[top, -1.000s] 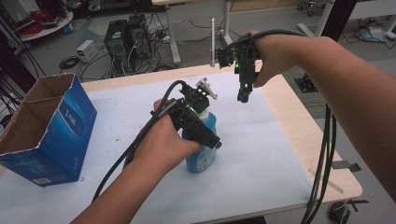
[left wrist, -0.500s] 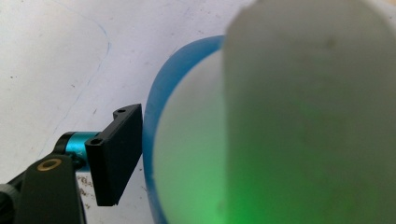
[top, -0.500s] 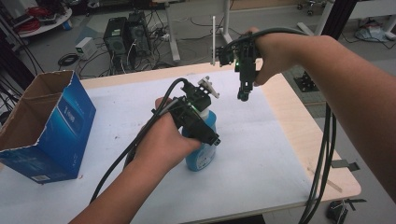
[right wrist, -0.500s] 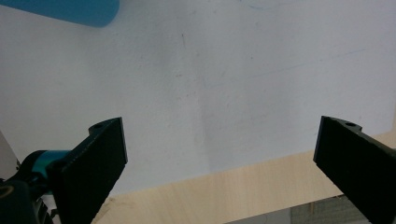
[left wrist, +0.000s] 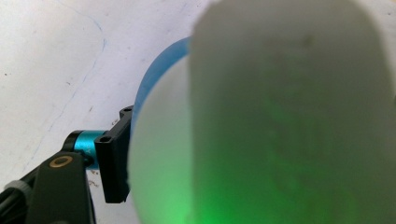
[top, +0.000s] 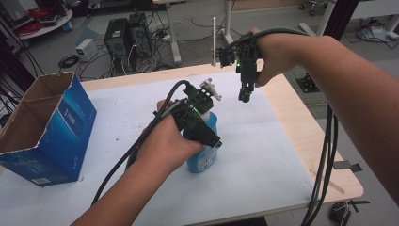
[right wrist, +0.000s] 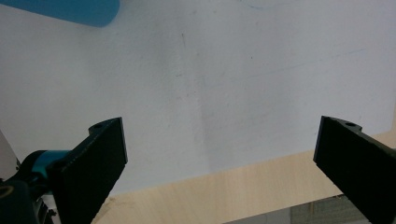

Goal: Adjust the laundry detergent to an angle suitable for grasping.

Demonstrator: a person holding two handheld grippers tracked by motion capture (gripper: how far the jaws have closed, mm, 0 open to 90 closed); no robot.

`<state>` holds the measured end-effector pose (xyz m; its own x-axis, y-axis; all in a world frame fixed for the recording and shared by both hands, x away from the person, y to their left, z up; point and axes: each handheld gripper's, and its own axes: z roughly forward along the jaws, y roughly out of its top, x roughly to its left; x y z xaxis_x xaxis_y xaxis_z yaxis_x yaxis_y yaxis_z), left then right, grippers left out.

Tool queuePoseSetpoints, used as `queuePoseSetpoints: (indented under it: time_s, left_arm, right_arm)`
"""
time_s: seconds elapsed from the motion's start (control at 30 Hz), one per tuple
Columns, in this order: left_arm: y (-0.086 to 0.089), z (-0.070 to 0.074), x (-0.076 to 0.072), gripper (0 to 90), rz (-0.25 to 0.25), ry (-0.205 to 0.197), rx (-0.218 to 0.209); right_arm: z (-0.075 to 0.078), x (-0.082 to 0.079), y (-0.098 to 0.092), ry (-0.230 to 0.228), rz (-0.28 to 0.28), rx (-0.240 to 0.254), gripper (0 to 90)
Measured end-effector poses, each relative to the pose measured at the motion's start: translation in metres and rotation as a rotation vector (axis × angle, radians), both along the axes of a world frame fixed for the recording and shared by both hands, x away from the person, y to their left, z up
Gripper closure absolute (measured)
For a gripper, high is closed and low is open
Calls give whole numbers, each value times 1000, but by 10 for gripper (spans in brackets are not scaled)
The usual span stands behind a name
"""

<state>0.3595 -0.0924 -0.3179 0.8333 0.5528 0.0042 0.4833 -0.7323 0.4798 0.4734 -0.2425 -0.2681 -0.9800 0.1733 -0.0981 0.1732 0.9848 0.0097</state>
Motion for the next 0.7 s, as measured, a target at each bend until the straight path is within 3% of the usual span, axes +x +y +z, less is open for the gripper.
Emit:
queuePoseSetpoints:
  time_s: [0.47,0.7]
  left_arm:
    - [0,0,1,334,12,-10,12]
    - [0,0,0,415,8,13,0]
  right_arm:
    - [-2,2,1,-3,4,-4,19]
    - [-3,1,3,0,6,-7,19]
